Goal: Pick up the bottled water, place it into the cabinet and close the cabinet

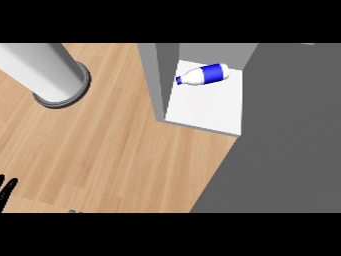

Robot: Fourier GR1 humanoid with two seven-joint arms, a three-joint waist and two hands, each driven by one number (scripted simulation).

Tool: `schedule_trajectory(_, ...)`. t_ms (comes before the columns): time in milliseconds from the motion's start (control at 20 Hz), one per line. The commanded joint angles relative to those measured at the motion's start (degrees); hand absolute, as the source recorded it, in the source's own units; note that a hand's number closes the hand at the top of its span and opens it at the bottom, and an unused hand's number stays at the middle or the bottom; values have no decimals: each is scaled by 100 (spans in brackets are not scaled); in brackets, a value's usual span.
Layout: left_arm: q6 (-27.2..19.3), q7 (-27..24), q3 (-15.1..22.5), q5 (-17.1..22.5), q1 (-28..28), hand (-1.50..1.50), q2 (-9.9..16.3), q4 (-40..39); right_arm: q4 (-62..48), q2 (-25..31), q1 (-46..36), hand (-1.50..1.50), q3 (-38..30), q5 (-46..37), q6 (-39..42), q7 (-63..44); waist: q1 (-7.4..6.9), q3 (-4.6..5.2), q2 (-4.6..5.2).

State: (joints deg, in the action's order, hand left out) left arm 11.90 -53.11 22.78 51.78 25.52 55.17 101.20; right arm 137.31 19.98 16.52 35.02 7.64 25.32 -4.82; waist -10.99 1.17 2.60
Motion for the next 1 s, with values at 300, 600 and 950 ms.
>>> schedule_trajectory(300, 260, -79, -202, 145, 67, -150, 105, -70, -1719, -1143, -1309, 150, -342, 1241, -645, -1176, -41, -56, 18)
schedule_trajectory(600, 239, -7, -364, 369, 109, -150, 88, -130, -2953, -1858, -2727, 150, -1319, 1017, -1322, -1449, 221, -80, -75)
schedule_trajectory(950, 562, -32, -446, 399, 307, -150, 169, -285, -4950, -1991, -4702, 150, -2209, 755, -2151, -1293, 362, -102, -124)
